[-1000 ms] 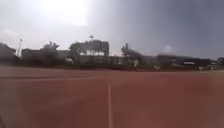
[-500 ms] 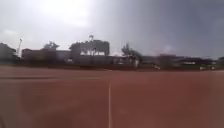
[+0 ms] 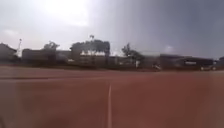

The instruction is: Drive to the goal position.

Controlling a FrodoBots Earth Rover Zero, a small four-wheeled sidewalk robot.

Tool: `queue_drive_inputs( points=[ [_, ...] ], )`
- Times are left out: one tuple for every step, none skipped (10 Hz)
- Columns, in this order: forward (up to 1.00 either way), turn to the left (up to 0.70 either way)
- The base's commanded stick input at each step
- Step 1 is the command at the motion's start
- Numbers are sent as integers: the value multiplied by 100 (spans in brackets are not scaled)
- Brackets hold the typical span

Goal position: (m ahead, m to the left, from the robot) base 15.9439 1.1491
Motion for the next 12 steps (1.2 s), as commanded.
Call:
queue_drive_inputs(
  points=[
    [70, 0],
    [70, 0],
    [70, 0],
    [70, 0],
    [70, 0],
    [70, 0],
    [70, 0],
    [70, 0],
    [70, 0],
    [70, 0],
    [70, 0],
    [70, 0]
  ],
)
